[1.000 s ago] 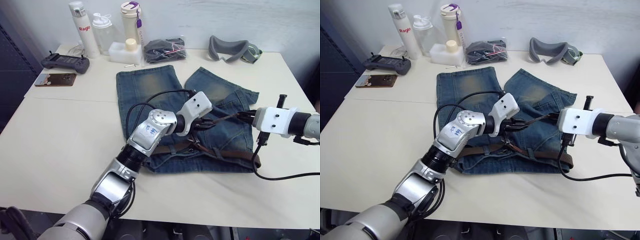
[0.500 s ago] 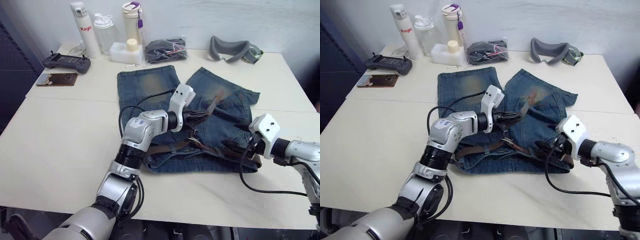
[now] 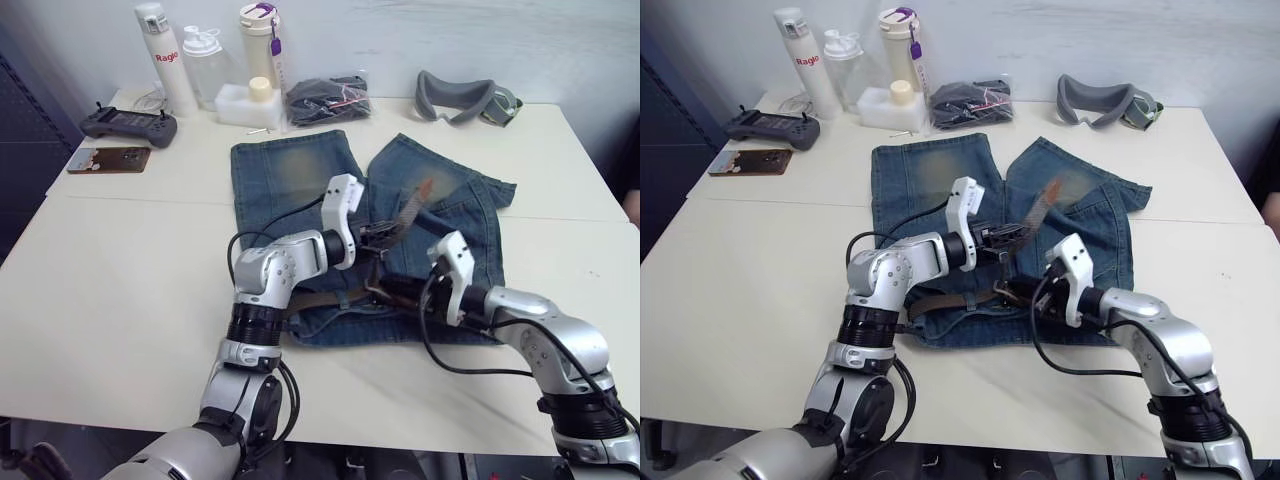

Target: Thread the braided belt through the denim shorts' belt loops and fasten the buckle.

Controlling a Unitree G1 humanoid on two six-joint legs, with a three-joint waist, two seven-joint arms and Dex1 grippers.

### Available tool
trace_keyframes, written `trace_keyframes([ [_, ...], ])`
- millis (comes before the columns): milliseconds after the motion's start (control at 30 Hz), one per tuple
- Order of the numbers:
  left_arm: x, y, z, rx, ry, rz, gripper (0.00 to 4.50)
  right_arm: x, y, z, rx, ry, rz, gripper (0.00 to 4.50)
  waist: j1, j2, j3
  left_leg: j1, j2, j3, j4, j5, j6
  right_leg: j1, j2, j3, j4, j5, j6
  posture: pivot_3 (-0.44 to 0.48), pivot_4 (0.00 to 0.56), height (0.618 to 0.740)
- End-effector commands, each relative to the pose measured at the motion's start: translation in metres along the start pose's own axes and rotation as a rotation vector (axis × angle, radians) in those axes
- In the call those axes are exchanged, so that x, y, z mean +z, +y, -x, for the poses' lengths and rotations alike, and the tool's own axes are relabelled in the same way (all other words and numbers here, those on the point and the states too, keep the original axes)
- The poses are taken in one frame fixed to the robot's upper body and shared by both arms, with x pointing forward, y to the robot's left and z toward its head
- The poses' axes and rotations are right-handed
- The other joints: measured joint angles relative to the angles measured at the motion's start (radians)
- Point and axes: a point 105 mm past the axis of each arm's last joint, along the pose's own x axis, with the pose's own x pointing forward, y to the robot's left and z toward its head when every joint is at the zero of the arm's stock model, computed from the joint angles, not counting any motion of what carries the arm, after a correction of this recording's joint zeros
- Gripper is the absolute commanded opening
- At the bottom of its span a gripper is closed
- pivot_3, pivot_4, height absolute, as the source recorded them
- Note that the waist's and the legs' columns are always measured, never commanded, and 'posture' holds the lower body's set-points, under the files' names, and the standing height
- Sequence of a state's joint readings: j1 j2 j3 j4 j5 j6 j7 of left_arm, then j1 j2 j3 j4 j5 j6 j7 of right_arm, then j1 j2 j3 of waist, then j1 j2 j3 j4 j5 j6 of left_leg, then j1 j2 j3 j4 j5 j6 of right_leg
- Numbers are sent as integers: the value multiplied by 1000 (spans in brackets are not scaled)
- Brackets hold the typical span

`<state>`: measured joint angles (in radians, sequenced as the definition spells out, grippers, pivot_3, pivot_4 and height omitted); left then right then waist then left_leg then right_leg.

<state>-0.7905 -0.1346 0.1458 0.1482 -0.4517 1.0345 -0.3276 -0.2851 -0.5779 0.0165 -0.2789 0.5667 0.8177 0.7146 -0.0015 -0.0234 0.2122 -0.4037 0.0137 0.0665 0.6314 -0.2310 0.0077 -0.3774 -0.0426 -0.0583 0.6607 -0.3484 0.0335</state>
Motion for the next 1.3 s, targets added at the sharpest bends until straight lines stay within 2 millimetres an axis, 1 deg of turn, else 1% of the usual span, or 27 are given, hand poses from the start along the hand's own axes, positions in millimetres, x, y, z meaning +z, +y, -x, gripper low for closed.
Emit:
trace_keyframes([
  [33, 10, 3, 18, 29, -58, 31, 0, -29, 4, -5, -10, 158, 118, 22, -3, 0, 0, 1, 0, 0, 0, 0, 0, 0, 0, 0, 0, 0, 0, 0, 150, 738],
  [67, 9, 6, 27, 39, -40, 0, 0, -39, -1, -5, -31, 206, 153, 22, -2, 0, 0, 1, 0, 0, 0, 0, 0, 0, 0, 0, 0, 0, 0, 0, 150, 738],
  [133, 5, 12, 43, 63, -15, -22, 0, -52, -5, -5, -45, 263, 195, 22, -2, -2, -2, 2, 0, 0, -1, 0, -2, 0, 1, 0, 1, 0, 0, 0, 150, 738],
  [167, 3, 19, 54, 94, -1, -34, 0, -56, -5, -5, -41, 279, 220, 22, -2, -3, -3, 3, 0, 0, -2, 0, -2, 1, 1, 0, 1, 0, 0, 0, 150, 738],
  [233, -5, 36, 73, 172, 40, -64, 0, -56, -3, -8, -29, 274, 251, 22, -3, -8, -7, 5, 0, 0, -3, -1, -4, 3, 1, 1, 0, 0, 0, 0, 150, 738],
  [267, -10, 42, 81, 203, 60, -73, 0, -54, -2, -9, -22, 259, 253, 22, -3, -9, -8, 7, 0, 0, -3, -1, -5, 4, 1, 1, 0, 0, 0, 0, 150, 738],
  [333, -25, 54, 98, 257, 120, -95, 0, -34, 4, -12, 19, 167, 277, 22, -2, -13, -11, 8, 0, 0, -4, -2, -7, 5, 1, 1, 0, 0, 0, 0, 150, 738],
  [367, -31, 55, 103, 255, 137, -95, 0, -20, 8, -11, 43, 104, 261, 22, -2, -14, -11, 8, 0, 0, -4, -4, -9, 5, 1, 2, 0, 0, 0, 0, 150, 738],
  [400, -34, 54, 105, 250, 146, -95, 0, -11, 10, -10, 60, 63, 249, 22, -1, -15, -11, 8, 0, 0, -4, -4, -9, 5, 1, 2, 0, 0, 0, 0, 150, 738],
  [533, -45, 51, 109, 233, 167, -112, 0, 26, 7, 6, 108, -37, 229, 22, -1, -14, -11, 7, 0, 0, -4, -4, -8, 4, 0, 2, 0, -1, -1, 0, 150, 738],
  [600, -44, 53, 108, 241, 154, -116, 0, 36, 6, 12, 130, -42, 209, 22, -2, -14, -11, 6, 0, 0, -4, -3, -4, 3, 0, 2, 0, -1, -1, 0, 150, 738],
  [667, -44, 55, 107, 246, 148, -125, 0, 38, 6, 16, 158, -20, 194, 22, -1, -14, -11, 6, 1, 0, -4, -5, 0, 2, 0, 2, 0, -1, -1, 0, 150, 738],
  [833, -46, 55, 103, 245, 146, -135, 0, 31, 12, 19, 245, 90, 160, 22, 1, -14, -11, 4, 1, 0, -4, -7, 3, 2, 0, 2, -2, -1, -2, 0, 150, 738],
  [933, -45, 55, 102, 242, 141, -143, 0, 10, 5, 10, 211, 174, 183, 22, 1, -14, -11, 3, 1, 0, -3, -7, 5, 2, -1, 2, -2, -1, -2, 0, 150, 738],
  [1067, -46, 51, 102, 220, 141, -178, 0, -2, 2, 1, 213, 194, 177, 22, 0, -14, -11, 3, 0, 0, -3, -8, 5, 1, -1, 1, -3, -1, -1, 0, 150, 738],
  [1200, -48, 51, 103, 215, 147, -210, 0, -3, -1, -7, 215, 183, 171, 22, -2, -14, -11, 3, 0, 0, -3, -7, 5, 1, -1, 1, -2, -1, -1, 0, 150, 738],
  [1300, -50, 54, 105, 229, 153, -228, 0, 1, 2, -12, 240, 158, 150, 22, -1, -14, -11, 3, 1, 0, -3, -7, 4, 1, -1, 1, -2, -1, -2, 0, 150, 738],
])
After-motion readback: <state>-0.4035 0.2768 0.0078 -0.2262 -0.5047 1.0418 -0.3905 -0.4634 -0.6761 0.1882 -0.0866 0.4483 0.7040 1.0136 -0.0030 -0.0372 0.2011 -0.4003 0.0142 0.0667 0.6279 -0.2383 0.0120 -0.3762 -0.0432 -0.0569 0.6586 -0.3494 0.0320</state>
